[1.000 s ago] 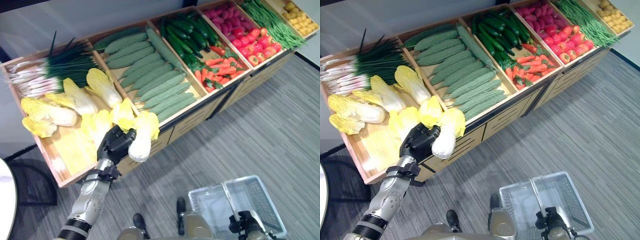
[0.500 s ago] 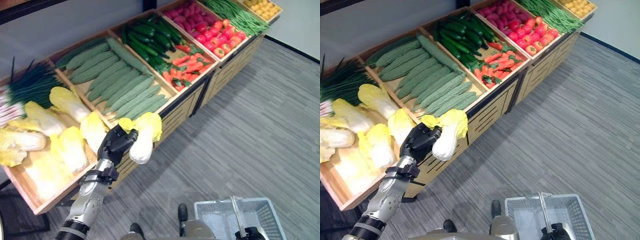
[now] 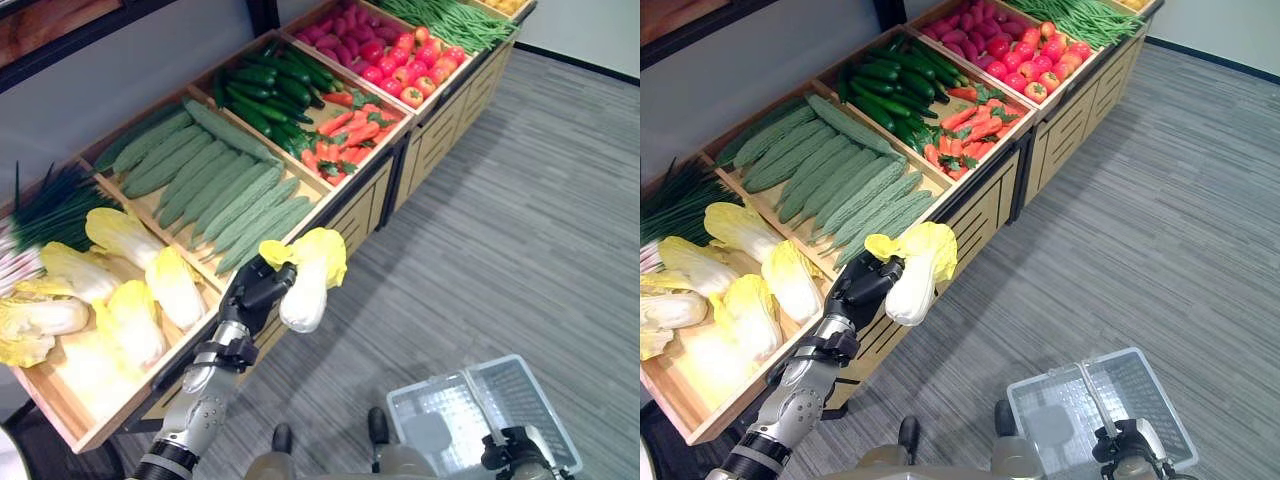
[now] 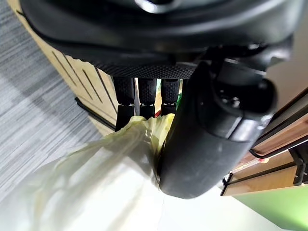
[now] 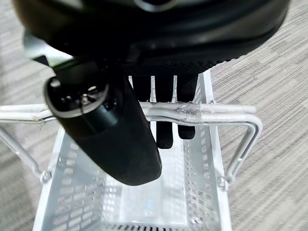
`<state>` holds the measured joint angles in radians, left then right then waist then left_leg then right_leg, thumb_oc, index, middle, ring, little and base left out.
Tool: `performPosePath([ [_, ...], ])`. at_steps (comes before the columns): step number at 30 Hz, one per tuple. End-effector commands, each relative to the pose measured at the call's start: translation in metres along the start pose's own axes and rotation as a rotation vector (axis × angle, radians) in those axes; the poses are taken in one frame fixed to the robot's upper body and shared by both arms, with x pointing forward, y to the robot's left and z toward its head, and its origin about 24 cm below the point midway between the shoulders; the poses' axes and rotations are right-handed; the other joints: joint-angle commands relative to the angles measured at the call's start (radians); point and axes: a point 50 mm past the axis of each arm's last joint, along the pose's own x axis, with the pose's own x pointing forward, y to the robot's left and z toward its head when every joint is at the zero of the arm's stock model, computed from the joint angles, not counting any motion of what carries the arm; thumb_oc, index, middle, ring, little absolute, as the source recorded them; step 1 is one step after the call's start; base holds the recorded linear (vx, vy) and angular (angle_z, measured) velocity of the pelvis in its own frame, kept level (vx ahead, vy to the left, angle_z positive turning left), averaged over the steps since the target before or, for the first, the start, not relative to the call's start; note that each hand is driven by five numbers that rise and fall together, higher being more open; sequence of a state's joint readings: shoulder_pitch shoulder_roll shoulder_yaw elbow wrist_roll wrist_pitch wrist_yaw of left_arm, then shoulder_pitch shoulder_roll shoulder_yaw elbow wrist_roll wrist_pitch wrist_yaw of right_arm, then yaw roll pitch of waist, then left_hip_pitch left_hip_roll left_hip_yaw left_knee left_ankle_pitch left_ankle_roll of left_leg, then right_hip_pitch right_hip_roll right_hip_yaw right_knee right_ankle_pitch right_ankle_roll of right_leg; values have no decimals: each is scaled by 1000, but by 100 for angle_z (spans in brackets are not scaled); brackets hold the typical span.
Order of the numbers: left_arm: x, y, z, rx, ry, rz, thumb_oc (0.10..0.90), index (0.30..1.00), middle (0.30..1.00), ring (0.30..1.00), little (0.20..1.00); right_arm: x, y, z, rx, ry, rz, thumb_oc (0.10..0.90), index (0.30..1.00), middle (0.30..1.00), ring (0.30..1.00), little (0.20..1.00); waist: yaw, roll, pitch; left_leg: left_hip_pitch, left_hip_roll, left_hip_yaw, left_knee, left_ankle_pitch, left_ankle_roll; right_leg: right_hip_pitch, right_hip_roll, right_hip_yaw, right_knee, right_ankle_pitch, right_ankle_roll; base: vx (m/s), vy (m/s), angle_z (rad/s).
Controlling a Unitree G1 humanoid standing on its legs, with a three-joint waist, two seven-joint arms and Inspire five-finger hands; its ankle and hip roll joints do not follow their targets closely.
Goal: Get the vegetables into the basket
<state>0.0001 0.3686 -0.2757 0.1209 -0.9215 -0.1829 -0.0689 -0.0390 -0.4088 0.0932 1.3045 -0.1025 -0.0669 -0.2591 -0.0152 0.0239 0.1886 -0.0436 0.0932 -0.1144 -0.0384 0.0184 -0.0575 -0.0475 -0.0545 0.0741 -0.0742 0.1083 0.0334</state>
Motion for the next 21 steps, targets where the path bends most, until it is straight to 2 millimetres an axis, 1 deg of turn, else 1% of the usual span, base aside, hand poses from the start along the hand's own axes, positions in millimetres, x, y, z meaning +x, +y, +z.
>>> performPosePath([
  [1, 12, -27, 56, 26, -279, -149, 400, 300, 300, 300, 300, 0, -15, -12, -29, 18, -58, 400, 300, 300, 300, 300, 12, -35, -8, -22, -8, 35, 31, 63, -33, 17, -2, -60, 82, -64, 61, 89, 227, -84],
  [2, 10, -25, 57, 31, -278, -145, 400, 300, 300, 300, 300, 0, -12, -12, -19, 16, -49, 400, 300, 300, 300, 300, 10, -37, -10, -8, -16, 56, 38, 46, -25, 23, -14, -49, 83, -66, 69, 100, 338, -66],
  [4, 8, -21, 58, 55, -269, -143, 400, 300, 300, 300, 300, 0, -7, -9, -15, 7, -28, 400, 300, 300, 300, 300, 11, -48, -14, 19, -33, 104, 38, 16, -4, 15, -29, -3, 94, -55, 90, 55, 363, -50],
  [5, 7, -21, 60, 68, -268, -152, 400, 300, 300, 300, 300, -1, -2, -8, -13, 5, -12, 400, 300, 300, 300, 300, 11, -60, -16, 30, -41, 135, 40, 2, 7, 2, -39, 19, 101, -43, 107, 4, 303, -97],
  [6, 6, -20, 59, 71, -263, -152, 400, 300, 300, 300, 300, -2, -1, -8, -12, 6, -8, 400, 300, 300, 300, 300, 10, -64, -18, 34, -48, 150, 42, -8, 15, -4, -48, 31, 100, -35, 118, -34, 393, -88],
  [7, 6, -18, 60, 83, -258, -149, 400, 300, 300, 300, 300, -2, 2, -5, 2, -4, 0, 400, 300, 300, 300, 300, 2, -73, -16, 41, -64, 178, 47, -25, 28, -21, -66, 53, 97, -9, 141, -65, 313, -60],
  [8, 5, -17, 60, 88, -258, -148, 400, 300, 300, 300, 300, -2, 2, -3, 7, -10, 1, 400, 300, 300, 300, 300, 1, -77, -13, 41, -69, 193, 49, -31, 31, -34, -71, 64, 93, 11, 154, -113, 295, -59],
  [10, 6, -14, 63, 113, -257, -145, 400, 300, 300, 300, 300, -1, 7, 10, 22, -53, 9, 400, 300, 300, 300, 300, 3, -87, -4, 35, -75, 246, 59, -38, 43, -75, -84, 75, 96, 60, 180, -168, 206, -86],
  [12, 7, -12, 64, 127, -253, -140, 400, 300, 300, 300, 300, -2, 10, 13, 24, -59, 16, 400, 300, 300, 300, 300, 18, -82, 3, 32, -64, 270, 52, -33, 49, -83, -100, -8, 140, 39, 167, -204, 154, -103],
  [13, 7, -12, 62, 140, -237, -141, 400, 300, 300, 300, 300, -3, 13, 7, 19, -39, 22, 400, 300, 300, 300, 300, 31, -72, -4, 28, -55, 301, 25, -10, 48, -56, -134, -151, 194, 12, 145, -201, 140, -72],
  [15, 6, -11, 62, 145, -228, -143, 400, 300, 300, 300, 300, -5, 15, -2, 16, -11, 28, 400, 300, 300, 300, 300, 35, -79, -19, 36, -57, 320, 3, 1, 47, -36, -135, -179, 190, 5, 144, -102, 69, -46],
  [17, 5, -11, 61, 139, -223, -146, 400, 300, 300, 300, 300, -6, 15, -13, 24, 34, 27, 400, 300, 300, 300, 300, 45, -90, -41, 47, -62, 344, -11, 2, 46, -12, -148, -213, 152, 14, 150, 2, -55, -60],
  [19, 4, -10, 59, 123, -221, -135, 400, 300, 300, 300, 300, -7, 16, -16, 19, 40, 30, 400, 300, 300, 300, 300, 40, -92, -48, 58, -54, 361, -11, 7, 35, -6, -136, -212, 105, 11, 148, 19, -153, -47],
  [20, 4, -10, 57, 115, -214, -134, 400, 300, 300, 300, 300, -7, 16, -16, 18, 35, 30, 400, 300, 300, 300, 300, 37, -93, -50, 64, -45, 370, -11, 11, 28, 4, -127, -214, 76, 6, 144, 33, -257, -38],
  [21, 5, -10, 54, 103, -205, -130, 400, 300, 300, 300, 300, -7, 15, -15, 13, 26, 27, 400, 300, 300, 300, 300, 31, -88, -49, 72, -32, 373, -13, 18, 17, 16, -110, -207, 55, 0, 135, 37, -290, -30],
])
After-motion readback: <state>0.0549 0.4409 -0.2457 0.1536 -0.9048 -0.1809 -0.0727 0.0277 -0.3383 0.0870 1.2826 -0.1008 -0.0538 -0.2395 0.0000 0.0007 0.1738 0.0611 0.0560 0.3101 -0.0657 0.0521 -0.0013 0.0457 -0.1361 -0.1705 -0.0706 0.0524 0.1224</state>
